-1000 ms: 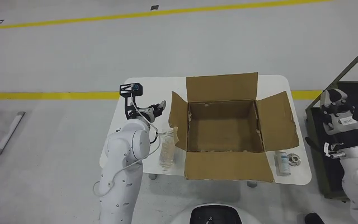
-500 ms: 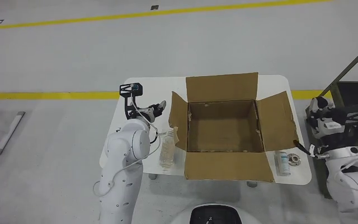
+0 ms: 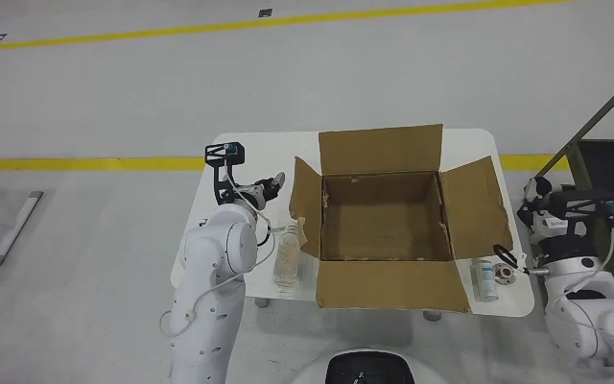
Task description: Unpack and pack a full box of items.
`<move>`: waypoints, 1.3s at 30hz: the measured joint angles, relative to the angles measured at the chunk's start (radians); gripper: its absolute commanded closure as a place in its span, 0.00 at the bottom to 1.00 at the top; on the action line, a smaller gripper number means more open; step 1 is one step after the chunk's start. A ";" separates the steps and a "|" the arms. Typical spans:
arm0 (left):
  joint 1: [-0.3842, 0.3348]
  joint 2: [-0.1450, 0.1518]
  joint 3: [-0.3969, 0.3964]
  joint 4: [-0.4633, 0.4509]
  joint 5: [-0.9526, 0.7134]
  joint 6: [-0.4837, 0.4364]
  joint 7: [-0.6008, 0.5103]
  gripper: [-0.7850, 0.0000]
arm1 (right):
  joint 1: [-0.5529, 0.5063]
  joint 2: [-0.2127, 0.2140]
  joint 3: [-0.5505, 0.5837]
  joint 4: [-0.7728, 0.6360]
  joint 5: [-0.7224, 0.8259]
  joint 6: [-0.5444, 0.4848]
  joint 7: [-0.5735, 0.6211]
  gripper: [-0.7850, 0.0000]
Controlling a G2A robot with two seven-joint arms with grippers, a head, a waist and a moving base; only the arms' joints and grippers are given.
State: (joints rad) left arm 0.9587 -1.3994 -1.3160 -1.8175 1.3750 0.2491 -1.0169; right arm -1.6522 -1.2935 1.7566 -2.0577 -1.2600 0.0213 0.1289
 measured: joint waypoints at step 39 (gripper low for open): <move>0.220 0.077 -0.185 -0.075 -0.155 -0.607 -0.378 0.00 | 0.000 0.000 0.000 0.000 0.000 0.000 0.000 1.00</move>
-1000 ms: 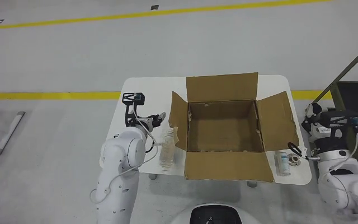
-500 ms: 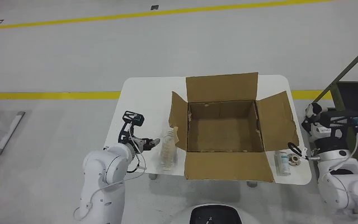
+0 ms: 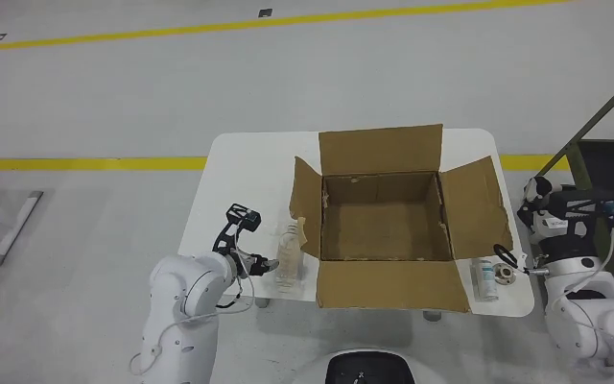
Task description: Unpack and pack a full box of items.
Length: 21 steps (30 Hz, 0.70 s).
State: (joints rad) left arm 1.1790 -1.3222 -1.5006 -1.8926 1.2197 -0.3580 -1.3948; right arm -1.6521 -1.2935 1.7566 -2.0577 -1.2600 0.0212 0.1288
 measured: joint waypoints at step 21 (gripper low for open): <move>-0.037 0.009 0.124 0.145 -0.025 0.022 0.041 0.00 | 0.000 0.000 0.000 0.000 0.000 0.000 0.000 1.00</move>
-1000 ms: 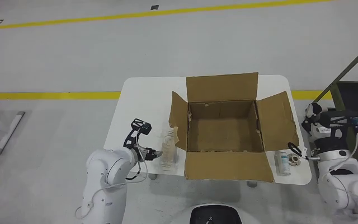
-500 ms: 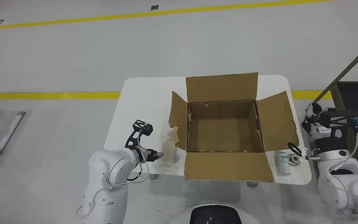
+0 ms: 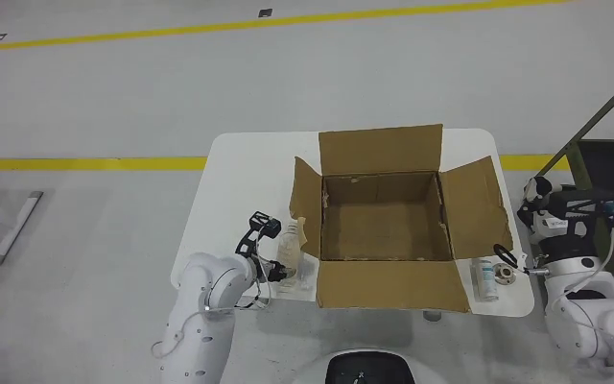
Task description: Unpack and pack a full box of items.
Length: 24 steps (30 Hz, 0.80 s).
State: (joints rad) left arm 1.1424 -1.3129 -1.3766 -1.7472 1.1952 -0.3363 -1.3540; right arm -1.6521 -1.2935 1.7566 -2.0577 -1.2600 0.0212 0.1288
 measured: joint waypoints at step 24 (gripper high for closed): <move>-0.184 -0.015 0.164 0.365 0.053 0.156 0.077 0.00 | 0.000 0.000 0.000 0.000 0.000 0.000 0.000 1.00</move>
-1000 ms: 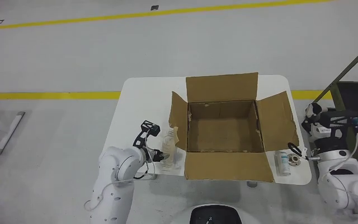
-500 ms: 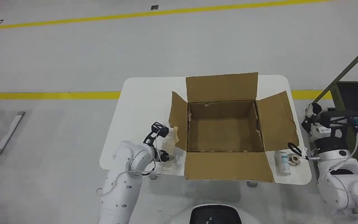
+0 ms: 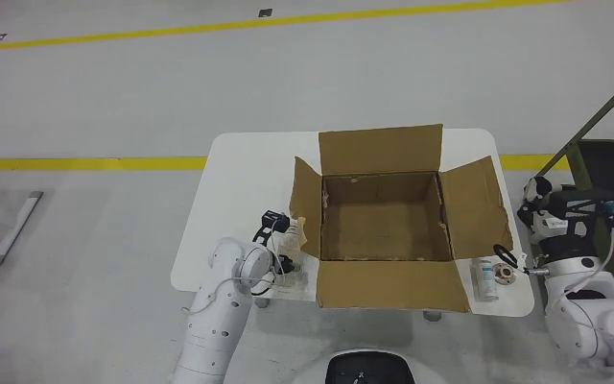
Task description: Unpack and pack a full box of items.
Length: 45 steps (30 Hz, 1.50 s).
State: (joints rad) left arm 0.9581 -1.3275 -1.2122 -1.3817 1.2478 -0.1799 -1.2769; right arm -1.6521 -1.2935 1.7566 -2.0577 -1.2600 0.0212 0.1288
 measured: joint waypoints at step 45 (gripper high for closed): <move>0.120 0.069 -0.307 -0.362 -0.131 0.104 -0.053 1.00 | 0.000 0.000 0.000 0.000 0.000 0.000 0.000 1.00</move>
State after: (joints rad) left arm 1.0779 -1.2581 -1.5194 -1.7435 1.1169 -0.0754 -1.3303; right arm -1.6521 -1.2935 1.7566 -2.0577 -1.2600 0.0212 0.1288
